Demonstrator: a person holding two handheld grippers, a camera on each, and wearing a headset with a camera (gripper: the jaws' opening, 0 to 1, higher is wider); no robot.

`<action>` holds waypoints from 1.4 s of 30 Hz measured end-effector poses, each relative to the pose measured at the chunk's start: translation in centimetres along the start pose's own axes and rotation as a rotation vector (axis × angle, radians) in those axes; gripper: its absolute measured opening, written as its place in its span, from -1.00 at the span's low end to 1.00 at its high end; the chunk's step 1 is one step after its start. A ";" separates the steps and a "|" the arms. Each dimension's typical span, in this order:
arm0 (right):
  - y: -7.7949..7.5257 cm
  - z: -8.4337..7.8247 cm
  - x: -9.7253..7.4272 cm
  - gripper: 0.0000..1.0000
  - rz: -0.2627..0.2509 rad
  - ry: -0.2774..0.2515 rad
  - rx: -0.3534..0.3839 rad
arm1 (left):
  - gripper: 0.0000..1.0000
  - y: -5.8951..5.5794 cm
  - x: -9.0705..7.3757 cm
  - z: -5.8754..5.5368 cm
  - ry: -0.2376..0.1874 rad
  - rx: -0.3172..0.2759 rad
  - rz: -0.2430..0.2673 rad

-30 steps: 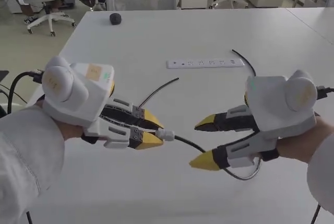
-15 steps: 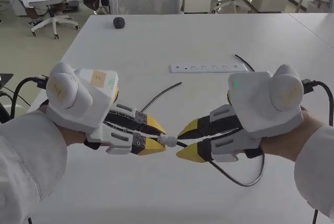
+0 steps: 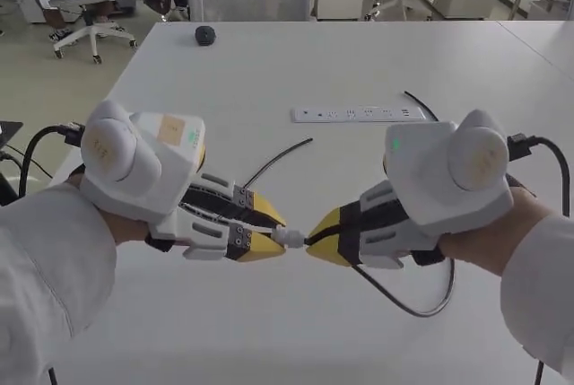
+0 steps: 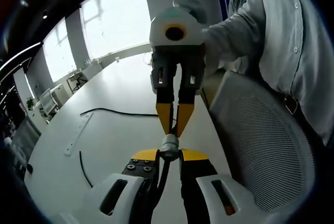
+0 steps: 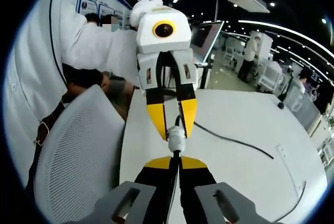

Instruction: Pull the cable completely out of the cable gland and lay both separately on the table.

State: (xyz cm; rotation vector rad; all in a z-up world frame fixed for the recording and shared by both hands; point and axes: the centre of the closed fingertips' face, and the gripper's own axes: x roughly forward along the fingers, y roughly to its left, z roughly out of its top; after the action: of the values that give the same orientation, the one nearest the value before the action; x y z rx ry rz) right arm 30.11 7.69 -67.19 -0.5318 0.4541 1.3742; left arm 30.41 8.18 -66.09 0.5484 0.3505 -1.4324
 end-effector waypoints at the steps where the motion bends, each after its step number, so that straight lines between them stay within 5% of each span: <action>1: 0.0 0.0 0.0 -1.00 0.000 0.001 0.001 | -0.70 0.0 0.0 0.0 0.000 0.000 0.000; 18: -0.3 -1.0 -0.5 -1.00 -0.028 -0.023 0.036 | -0.70 0.4 0.1 0.1 -0.005 0.006 0.011; 42: 0.0 -10.3 -0.5 -1.00 -0.055 0.101 0.190 | -0.70 0.7 0.1 -0.5 0.002 0.002 0.020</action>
State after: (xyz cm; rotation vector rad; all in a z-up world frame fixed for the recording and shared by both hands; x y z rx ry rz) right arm 30.11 1.12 -75.17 -0.4556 0.6412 1.2401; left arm 31.15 8.38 -66.47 0.5537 0.3438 -1.4128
